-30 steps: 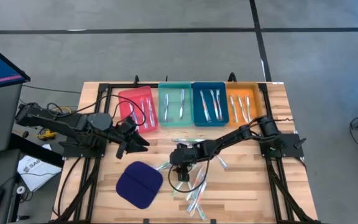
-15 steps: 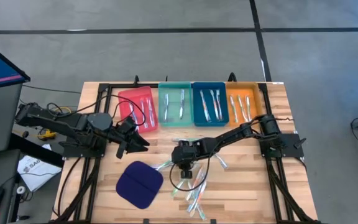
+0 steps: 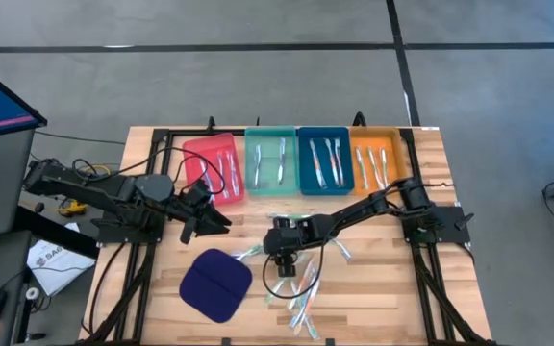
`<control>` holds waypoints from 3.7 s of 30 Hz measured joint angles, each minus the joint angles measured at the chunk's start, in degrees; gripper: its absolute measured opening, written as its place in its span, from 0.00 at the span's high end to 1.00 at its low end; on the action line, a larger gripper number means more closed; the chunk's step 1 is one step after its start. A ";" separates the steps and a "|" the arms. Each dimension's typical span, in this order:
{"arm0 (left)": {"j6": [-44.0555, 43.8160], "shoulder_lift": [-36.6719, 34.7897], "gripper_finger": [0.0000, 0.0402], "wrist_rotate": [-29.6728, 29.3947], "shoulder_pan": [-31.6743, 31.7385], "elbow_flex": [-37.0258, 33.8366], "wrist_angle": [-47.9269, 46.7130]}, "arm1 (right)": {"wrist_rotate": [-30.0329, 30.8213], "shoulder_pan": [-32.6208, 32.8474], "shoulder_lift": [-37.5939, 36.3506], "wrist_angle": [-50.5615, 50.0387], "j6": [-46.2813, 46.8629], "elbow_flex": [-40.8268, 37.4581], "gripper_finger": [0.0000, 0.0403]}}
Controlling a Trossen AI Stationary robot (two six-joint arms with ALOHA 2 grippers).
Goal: Pick & Place Toothbrushes
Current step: Put the purple toothbrush into the green bin
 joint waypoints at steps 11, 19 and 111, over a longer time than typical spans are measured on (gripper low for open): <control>-0.41 -0.02 0.61 -0.01 0.00 0.00 0.17 | 0.65 -0.31 0.41 -6.43 3.82 4.20 0.88; -0.41 -0.02 0.61 -0.18 0.00 -0.02 0.96 | -3.09 -0.94 -0.19 -13.06 14.71 7.68 0.97; -21.76 14.11 0.61 22.93 42.79 -0.04 44.62 | -19.50 -27.57 -22.41 -14.77 43.81 33.67 0.97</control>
